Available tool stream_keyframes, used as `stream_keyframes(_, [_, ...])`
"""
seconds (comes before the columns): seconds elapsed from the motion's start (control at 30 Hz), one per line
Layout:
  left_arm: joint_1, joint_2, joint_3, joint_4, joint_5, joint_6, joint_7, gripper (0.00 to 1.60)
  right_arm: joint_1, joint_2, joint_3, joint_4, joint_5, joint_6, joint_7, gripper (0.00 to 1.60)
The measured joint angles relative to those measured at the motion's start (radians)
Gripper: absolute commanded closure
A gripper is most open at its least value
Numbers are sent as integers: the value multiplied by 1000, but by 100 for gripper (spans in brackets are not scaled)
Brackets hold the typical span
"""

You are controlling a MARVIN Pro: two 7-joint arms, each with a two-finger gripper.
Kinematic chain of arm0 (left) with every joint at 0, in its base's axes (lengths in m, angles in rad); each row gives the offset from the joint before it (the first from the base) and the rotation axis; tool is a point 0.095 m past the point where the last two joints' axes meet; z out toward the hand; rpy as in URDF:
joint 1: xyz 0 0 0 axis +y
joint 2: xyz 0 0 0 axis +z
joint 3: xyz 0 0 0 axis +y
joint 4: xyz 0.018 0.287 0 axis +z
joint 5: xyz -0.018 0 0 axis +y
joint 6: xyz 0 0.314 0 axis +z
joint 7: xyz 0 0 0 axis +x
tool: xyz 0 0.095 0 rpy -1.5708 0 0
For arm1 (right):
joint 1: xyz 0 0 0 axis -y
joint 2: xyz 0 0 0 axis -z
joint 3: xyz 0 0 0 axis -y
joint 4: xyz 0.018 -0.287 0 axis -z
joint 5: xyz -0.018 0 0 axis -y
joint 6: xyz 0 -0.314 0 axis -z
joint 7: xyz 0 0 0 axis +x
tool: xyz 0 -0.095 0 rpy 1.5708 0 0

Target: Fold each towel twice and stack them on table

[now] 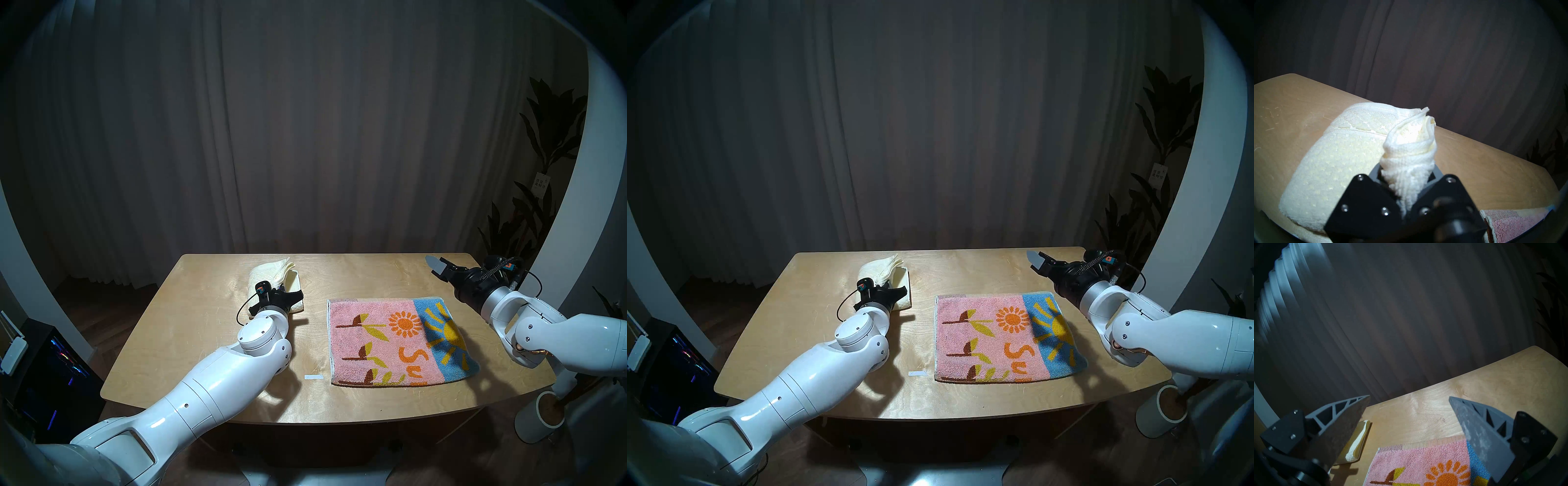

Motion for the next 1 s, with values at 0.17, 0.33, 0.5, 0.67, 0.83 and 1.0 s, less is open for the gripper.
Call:
stream_keyframes(0.17, [-8,-7,21,13,16,7,8,11,-2,0,3,5,5,0,8,0])
stream_keyframes(0.33, [-13,-13,26,17,20,8,13,0,-4,1,5,10,9,0,15,0])
stream_keyframes(0.5, [-13,-17,22,11,18,5,14,0,-4,1,8,14,9,1,21,0])
stream_keyframes(0.67, [-11,-17,24,-7,19,3,8,0,-5,1,8,17,4,3,26,0])
stream_keyframes(0.83, [-6,-20,30,-32,20,2,3,0,-5,1,9,22,-3,5,30,0])
stream_keyframes(1.0, [5,-23,32,-59,12,-4,-10,0,-5,2,11,28,-9,10,34,0])
